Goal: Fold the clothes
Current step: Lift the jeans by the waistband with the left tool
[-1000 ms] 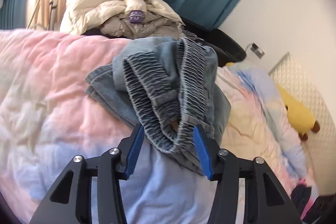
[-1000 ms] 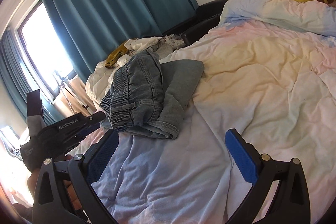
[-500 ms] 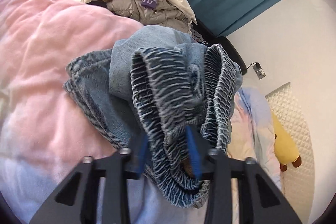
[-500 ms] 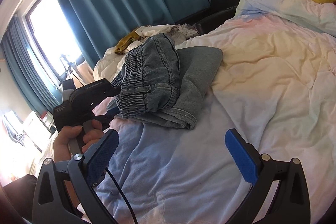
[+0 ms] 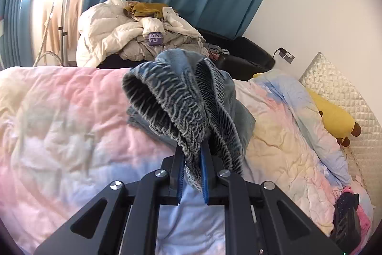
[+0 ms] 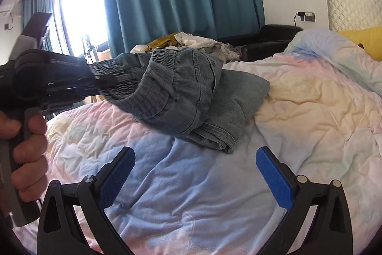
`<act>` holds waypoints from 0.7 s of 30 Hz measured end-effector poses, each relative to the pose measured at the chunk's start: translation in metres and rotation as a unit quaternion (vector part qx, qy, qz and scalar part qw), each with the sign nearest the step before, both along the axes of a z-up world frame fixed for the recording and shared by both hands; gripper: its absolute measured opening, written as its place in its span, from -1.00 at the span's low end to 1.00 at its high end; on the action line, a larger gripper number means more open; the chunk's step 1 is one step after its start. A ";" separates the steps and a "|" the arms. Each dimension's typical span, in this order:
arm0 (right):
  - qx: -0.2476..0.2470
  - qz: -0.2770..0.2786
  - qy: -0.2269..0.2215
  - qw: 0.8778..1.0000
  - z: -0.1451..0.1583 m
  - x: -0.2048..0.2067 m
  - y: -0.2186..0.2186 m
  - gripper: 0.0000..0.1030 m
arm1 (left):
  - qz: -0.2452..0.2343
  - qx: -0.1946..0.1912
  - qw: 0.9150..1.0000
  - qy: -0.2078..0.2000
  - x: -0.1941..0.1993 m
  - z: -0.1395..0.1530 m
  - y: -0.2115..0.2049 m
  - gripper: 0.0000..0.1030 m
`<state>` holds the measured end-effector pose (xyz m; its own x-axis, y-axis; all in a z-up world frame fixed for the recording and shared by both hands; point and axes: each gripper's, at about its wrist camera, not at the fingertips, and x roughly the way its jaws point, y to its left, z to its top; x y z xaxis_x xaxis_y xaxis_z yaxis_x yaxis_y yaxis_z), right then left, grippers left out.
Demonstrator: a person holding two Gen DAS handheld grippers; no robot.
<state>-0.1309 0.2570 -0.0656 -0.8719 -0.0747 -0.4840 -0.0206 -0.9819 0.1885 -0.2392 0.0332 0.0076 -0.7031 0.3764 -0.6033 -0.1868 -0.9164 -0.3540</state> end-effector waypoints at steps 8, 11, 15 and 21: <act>-0.005 0.026 0.028 0.999 0.019 0.027 -0.011 1.00 | 0.036 -0.031 0.999 -0.003 0.097 0.005 -0.053 -0.77; -0.003 0.041 0.026 0.999 0.023 0.036 -0.018 1.00 | 0.049 -0.029 0.998 -0.009 0.117 -0.006 -0.067 -0.77; -0.009 0.055 0.015 0.998 0.025 0.040 -0.023 1.00 | 0.056 -0.023 0.998 -0.035 0.125 -0.033 -0.078 -0.77; -0.022 0.057 -0.043 0.997 0.006 0.027 -0.026 1.00 | 0.060 -0.022 0.997 -0.051 0.124 -0.066 -0.077 -0.77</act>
<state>-0.1043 0.2311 -0.0594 -0.8114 -0.1945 -0.5512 0.0735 -0.9695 0.2338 -0.1152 -0.0437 -0.0581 -0.6748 0.2656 -0.6886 -0.0403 -0.9449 -0.3249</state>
